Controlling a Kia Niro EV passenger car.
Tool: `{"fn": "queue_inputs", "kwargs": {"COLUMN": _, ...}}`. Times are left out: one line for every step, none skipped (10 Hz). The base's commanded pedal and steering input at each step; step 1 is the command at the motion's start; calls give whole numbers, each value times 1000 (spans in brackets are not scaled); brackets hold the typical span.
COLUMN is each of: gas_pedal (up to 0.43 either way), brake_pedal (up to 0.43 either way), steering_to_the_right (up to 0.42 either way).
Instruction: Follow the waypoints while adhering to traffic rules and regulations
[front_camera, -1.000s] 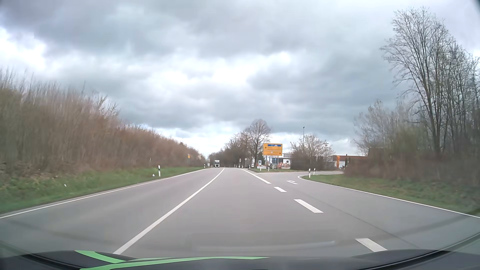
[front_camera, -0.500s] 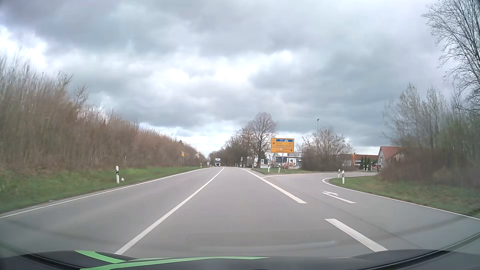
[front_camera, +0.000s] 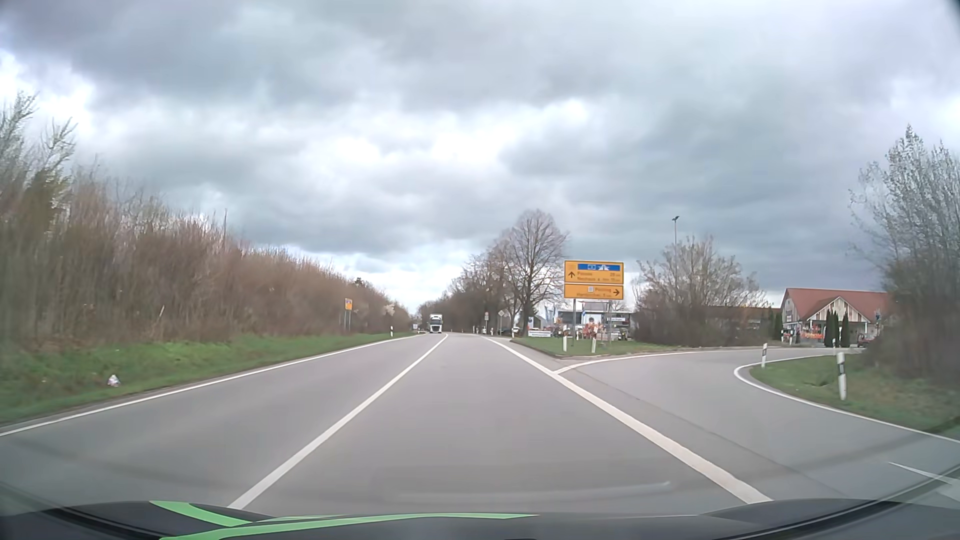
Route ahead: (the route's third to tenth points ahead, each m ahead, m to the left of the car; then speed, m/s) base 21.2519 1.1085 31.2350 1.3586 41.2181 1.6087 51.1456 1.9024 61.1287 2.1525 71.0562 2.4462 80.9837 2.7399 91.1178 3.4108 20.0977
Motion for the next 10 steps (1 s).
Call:
{"fn": "queue_inputs", "kwargs": {"gas_pedal": 209, "brake_pedal": 0, "steering_to_the_right": -1}}
{"fn": "queue_inputs", "kwargs": {"gas_pedal": 209, "brake_pedal": 0, "steering_to_the_right": -1}}
{"fn": "queue_inputs", "kwargs": {"gas_pedal": 209, "brake_pedal": 0, "steering_to_the_right": -1}}
{"fn": "queue_inputs", "kwargs": {"gas_pedal": 209, "brake_pedal": 0, "steering_to_the_right": -1}}
{"fn": "queue_inputs", "kwargs": {"gas_pedal": 209, "brake_pedal": 0, "steering_to_the_right": -1}}
{"fn": "queue_inputs", "kwargs": {"gas_pedal": 209, "brake_pedal": 0, "steering_to_the_right": -1}}
{"fn": "queue_inputs", "kwargs": {"gas_pedal": 209, "brake_pedal": 0, "steering_to_the_right": -1}}
{"fn": "queue_inputs", "kwargs": {"gas_pedal": 209, "brake_pedal": 0, "steering_to_the_right": -1}}
{"fn": "queue_inputs", "kwargs": {"gas_pedal": 209, "brake_pedal": 0, "steering_to_the_right": -1}}
{"fn": "queue_inputs", "kwargs": {"gas_pedal": 209, "brake_pedal": 0, "steering_to_the_right": -1}}
